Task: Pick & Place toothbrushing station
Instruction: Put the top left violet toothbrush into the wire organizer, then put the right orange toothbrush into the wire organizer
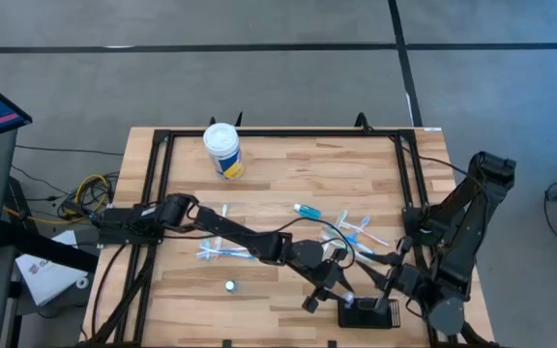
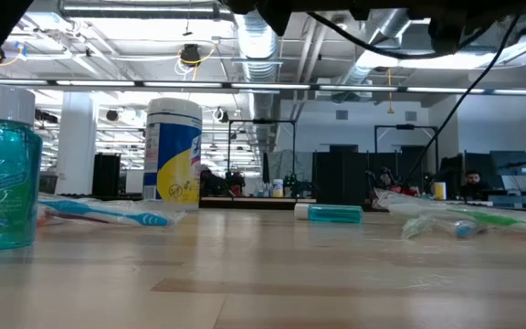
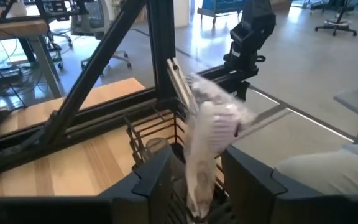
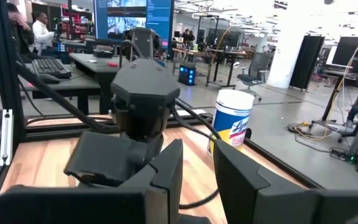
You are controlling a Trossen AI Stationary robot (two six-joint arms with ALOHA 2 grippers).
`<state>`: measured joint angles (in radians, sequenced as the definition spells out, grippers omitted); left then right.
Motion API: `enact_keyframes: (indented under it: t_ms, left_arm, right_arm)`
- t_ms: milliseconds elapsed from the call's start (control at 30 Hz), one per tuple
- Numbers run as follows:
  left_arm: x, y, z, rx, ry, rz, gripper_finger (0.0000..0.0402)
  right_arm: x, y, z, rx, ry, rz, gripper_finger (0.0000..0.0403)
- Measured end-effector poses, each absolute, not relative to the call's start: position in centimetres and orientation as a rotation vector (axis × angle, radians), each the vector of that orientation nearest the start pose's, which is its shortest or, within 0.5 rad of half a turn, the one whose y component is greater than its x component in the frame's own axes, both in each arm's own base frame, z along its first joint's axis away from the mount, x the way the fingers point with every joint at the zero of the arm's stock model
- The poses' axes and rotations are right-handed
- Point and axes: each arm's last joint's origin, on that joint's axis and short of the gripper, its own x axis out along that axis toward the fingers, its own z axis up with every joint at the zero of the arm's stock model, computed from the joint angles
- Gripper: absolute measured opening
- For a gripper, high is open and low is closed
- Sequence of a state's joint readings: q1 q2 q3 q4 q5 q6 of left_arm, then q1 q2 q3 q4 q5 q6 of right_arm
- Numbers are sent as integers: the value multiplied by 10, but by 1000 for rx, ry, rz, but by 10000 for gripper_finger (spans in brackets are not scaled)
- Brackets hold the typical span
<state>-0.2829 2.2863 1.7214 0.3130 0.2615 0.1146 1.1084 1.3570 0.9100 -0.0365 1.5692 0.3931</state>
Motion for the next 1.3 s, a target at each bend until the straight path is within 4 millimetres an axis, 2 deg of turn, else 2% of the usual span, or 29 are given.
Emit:
enact_keyframes:
  t_ms: [200, 333, 500, 700, 833, 1067, 1300]
  left_arm:
    - [501, -153, 201, 114, 227, -556, 158]
    - [501, -152, 202, 116, 226, -553, 165]
    - [501, -147, 203, 114, 240, -545, 168]
    - [498, -140, 222, 119, 213, -534, 167]
    - [490, -138, 237, 126, 197, -534, 168]
    - [468, -134, 249, 127, 201, -537, 166]
    - [450, -134, 244, 118, 227, -547, 166]
  right_arm:
    - [146, 225, 280, -77, 29, -447, 81]
    - [147, 217, 273, -47, 50, -431, 81]
    - [149, 199, 264, 31, 123, -420, 81]
    - [150, 174, 259, 123, 239, -451, 81]
    - [148, 160, 257, 203, 351, -472, 81]
    - [154, 139, 245, 304, 631, -571, 81]
    - [167, 123, 241, 298, 804, -588, 81]
